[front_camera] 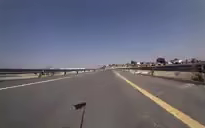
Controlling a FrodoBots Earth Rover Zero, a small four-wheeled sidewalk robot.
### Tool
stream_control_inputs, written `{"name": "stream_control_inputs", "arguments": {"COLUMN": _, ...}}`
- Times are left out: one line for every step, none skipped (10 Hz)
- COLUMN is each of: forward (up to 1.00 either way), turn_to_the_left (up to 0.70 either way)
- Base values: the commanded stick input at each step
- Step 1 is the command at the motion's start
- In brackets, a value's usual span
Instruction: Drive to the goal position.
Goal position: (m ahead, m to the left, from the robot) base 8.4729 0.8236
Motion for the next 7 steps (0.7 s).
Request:
{"name": "stream_control_inputs", "arguments": {"forward": 1.00, "turn_to_the_left": 0.00}}
{"name": "stream_control_inputs", "arguments": {"forward": 1.00, "turn_to_the_left": 0.00}}
{"name": "stream_control_inputs", "arguments": {"forward": 1.00, "turn_to_the_left": 0.00}}
{"name": "stream_control_inputs", "arguments": {"forward": 1.00, "turn_to_the_left": 0.00}}
{"name": "stream_control_inputs", "arguments": {"forward": 1.00, "turn_to_the_left": 0.00}}
{"name": "stream_control_inputs", "arguments": {"forward": 1.00, "turn_to_the_left": 0.00}}
{"name": "stream_control_inputs", "arguments": {"forward": 1.00, "turn_to_the_left": 0.00}}
